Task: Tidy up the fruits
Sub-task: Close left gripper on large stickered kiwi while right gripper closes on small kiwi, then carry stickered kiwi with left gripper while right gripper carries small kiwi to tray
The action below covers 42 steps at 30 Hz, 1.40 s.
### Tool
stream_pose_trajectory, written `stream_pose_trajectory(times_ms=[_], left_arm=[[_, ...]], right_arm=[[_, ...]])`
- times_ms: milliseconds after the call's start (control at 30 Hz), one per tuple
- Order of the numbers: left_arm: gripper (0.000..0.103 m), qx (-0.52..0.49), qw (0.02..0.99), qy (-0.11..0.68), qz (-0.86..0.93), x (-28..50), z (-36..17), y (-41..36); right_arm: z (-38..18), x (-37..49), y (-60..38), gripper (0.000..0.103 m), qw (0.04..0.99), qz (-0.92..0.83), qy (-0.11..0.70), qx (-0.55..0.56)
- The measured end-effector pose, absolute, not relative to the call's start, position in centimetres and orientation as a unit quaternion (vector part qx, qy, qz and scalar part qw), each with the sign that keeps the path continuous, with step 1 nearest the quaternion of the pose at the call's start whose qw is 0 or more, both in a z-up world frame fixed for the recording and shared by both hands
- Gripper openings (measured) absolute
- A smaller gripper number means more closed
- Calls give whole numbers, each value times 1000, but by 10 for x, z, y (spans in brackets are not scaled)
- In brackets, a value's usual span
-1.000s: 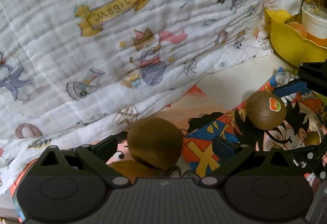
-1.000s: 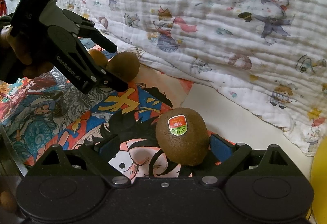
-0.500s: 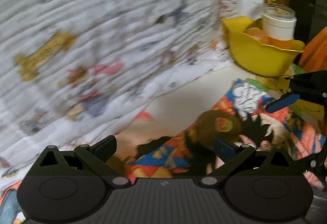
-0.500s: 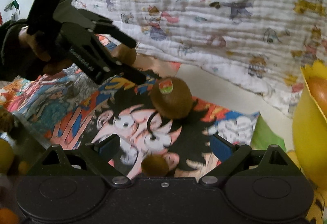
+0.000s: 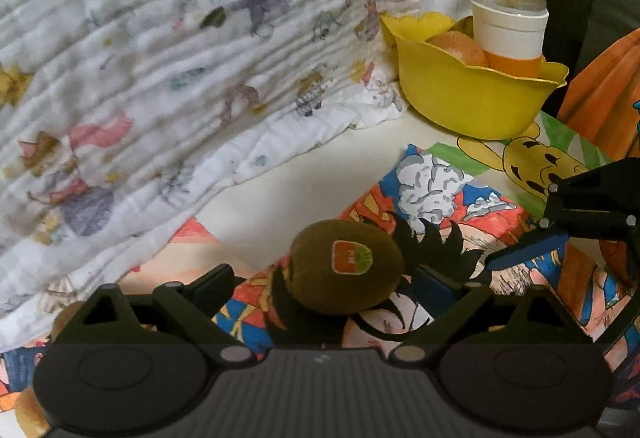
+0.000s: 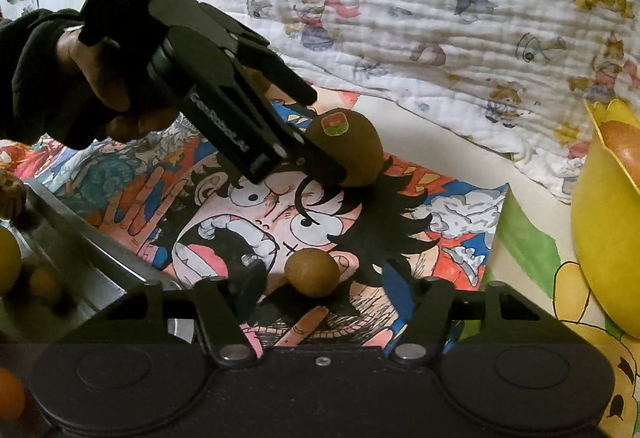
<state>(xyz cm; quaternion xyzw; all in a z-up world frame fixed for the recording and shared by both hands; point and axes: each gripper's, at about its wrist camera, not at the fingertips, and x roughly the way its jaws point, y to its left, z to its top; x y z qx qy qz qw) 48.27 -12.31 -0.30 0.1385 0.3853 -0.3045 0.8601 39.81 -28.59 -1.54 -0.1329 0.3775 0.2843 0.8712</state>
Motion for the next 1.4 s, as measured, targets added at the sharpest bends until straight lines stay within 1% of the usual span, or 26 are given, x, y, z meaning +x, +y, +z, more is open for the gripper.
stream_pose_trajectory(times_ms=[67,133,167,233,367,433,667,967,1400], left_arm=[[93,135,859,390,-304,484,-4,-125],[89,131,858,395,-302,486,-6,-127],[88,129,858,396,-301,487,-6,-128],[83,124,857,399,-302,489,-7,-130],[77,112,857,405,-299,491,-10,-132],[70,105,856,408,-301,492,-10,-134],[67,83,862,415,-280,492,-10,-133],[67,67,869,412,-265,472,0,-120],[67,40,879,383,-281,400,38,-82]], right_arm=[[-16,399,-286,57,872,283,377,-134],[-16,398,-286,49,872,284,375,-134],[-16,398,-286,48,873,284,374,-133],[-16,397,-285,42,873,285,373,-134],[-16,395,-284,35,872,290,371,-135],[-16,395,-283,32,872,291,369,-136],[-15,395,-282,32,877,287,362,-131],[-4,380,-284,32,882,295,347,-120],[18,321,-274,32,881,324,323,-121]])
